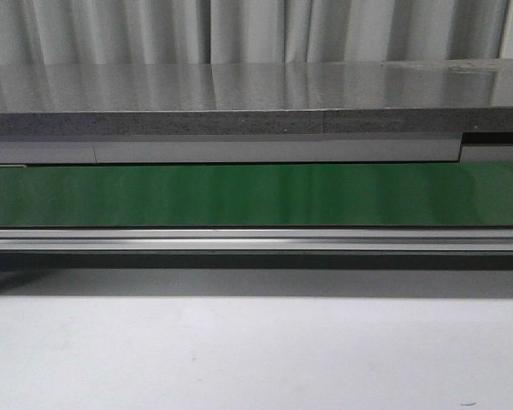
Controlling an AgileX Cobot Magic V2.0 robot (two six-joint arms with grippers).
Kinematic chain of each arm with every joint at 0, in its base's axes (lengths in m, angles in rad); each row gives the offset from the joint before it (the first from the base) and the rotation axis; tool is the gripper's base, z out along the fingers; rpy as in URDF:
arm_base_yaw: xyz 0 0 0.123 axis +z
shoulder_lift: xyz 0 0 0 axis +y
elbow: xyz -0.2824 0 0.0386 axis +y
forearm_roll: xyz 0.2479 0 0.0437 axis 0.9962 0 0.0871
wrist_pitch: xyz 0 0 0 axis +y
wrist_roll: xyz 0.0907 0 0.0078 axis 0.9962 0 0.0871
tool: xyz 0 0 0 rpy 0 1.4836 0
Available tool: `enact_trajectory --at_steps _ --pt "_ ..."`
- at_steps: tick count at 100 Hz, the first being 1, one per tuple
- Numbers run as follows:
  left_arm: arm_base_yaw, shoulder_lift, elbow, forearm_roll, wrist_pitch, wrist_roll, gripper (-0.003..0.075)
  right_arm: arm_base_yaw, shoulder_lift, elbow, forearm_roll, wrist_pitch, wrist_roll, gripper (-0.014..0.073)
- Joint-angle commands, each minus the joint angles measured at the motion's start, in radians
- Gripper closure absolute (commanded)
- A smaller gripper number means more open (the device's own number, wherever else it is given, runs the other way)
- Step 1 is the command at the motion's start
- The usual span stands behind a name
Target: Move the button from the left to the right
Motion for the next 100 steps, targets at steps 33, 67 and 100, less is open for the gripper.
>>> enact_trajectory --at_steps 33,67,100 --pt "-0.004 0.006 -0.03 -0.012 -0.081 -0.003 0.0715 0.002 -0.139 0.035 -0.006 0.05 -0.008 0.0193" --pt "-0.004 0.006 -0.03 -0.012 -0.081 -0.003 0.0715 0.002 -0.139 0.035 -0.007 0.036 -0.008 0.0606" --pt "-0.004 0.006 -0.03 -0.012 -0.081 -0.003 0.0715 0.002 -0.139 0.035 -0.007 0.03 -0.008 0.0662"
